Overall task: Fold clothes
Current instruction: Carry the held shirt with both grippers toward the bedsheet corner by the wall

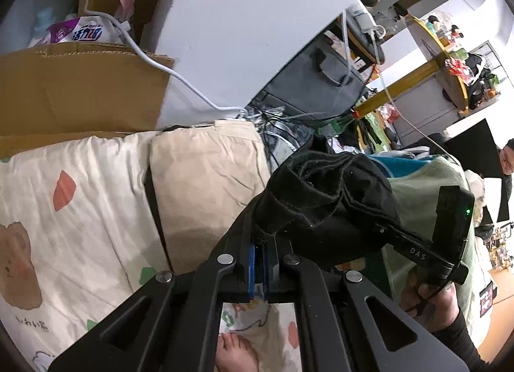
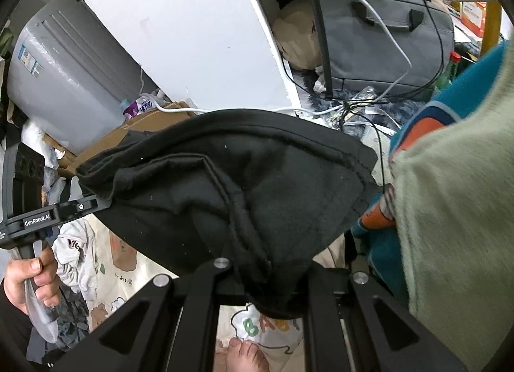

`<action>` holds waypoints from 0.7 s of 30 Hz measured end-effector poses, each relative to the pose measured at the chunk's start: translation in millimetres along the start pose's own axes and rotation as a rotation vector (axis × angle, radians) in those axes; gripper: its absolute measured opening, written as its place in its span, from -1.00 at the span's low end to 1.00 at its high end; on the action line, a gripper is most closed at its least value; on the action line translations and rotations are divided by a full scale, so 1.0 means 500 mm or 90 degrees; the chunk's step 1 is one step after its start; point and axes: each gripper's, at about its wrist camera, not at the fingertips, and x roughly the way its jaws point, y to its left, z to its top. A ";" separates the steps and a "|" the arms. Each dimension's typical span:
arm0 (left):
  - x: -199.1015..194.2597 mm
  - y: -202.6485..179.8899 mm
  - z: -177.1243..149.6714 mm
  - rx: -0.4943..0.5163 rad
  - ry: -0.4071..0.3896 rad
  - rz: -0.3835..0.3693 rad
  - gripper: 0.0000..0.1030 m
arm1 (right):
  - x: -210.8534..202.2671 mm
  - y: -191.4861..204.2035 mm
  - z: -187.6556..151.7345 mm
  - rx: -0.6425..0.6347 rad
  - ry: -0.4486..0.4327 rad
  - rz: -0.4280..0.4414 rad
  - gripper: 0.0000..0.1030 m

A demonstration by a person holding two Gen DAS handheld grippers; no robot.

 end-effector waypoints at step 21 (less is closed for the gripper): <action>0.226 0.168 0.162 0.034 -0.003 0.073 -0.97 | 0.241 -0.049 0.155 -0.042 0.018 -0.031 -0.84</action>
